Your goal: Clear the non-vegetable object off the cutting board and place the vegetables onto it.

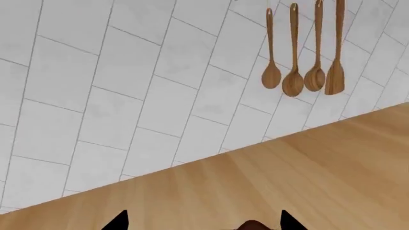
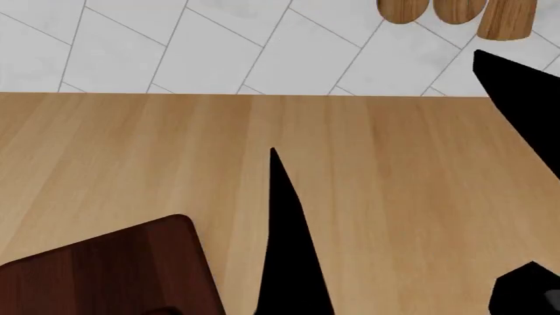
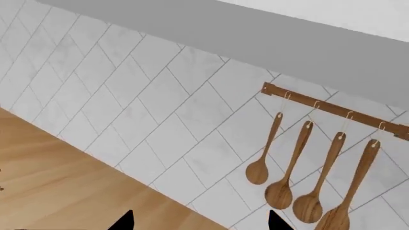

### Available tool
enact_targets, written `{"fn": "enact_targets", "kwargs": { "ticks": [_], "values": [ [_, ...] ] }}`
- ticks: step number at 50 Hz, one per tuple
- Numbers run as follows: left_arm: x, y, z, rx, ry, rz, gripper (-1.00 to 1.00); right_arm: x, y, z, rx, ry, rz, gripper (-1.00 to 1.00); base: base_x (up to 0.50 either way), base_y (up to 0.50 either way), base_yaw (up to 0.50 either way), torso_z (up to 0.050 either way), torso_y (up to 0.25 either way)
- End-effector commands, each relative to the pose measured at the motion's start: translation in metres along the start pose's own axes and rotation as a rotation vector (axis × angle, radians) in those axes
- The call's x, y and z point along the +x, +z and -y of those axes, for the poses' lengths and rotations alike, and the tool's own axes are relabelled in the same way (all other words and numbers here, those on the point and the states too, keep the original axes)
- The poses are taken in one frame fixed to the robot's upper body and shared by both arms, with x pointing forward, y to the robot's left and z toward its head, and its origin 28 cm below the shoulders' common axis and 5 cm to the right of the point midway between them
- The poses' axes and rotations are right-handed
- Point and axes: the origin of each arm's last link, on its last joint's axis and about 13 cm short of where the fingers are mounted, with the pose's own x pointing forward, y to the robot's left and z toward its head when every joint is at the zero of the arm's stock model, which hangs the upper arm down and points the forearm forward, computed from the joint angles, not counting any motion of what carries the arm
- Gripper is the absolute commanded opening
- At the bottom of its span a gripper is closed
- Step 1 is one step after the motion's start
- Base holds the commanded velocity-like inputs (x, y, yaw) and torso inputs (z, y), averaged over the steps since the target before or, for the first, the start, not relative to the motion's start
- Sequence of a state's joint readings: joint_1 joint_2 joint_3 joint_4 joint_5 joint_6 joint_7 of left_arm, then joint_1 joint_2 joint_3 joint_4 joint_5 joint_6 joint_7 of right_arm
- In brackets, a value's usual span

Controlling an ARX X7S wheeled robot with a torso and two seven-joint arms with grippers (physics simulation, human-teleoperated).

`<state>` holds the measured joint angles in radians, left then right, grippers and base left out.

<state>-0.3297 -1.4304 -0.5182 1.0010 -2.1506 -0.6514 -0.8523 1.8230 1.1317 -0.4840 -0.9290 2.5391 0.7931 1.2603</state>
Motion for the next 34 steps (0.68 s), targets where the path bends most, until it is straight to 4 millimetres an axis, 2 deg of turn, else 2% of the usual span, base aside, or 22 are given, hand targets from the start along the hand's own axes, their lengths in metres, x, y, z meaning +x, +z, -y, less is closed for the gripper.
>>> {"fn": "enact_targets", "kwargs": {
  "ticks": [1,17,25,34],
  "values": [
    [-0.034,0.012,0.003,0.067,0.015,0.133,1.00,-0.011,0.003,-0.008,-0.008,-0.023,0.130,1.00,0.00,0.00,0.00,0.000,0.000],
    [-0.051,0.029,0.012,0.105,-0.009,0.204,1.00,-0.027,0.025,-0.016,-0.026,-0.028,0.211,1.00,0.00,0.00,0.00,0.000,0.000],
    [-0.060,0.042,0.014,0.134,-0.001,0.256,1.00,-0.044,0.048,-0.017,-0.064,-0.037,0.313,1.00,0.00,0.00,0.00,0.000,0.000],
    [-0.069,0.057,0.010,0.139,0.032,0.344,1.00,-0.051,0.056,-0.014,-0.044,-0.092,0.454,1.00,0.00,0.00,0.00,0.000,0.000]
  ]
}}
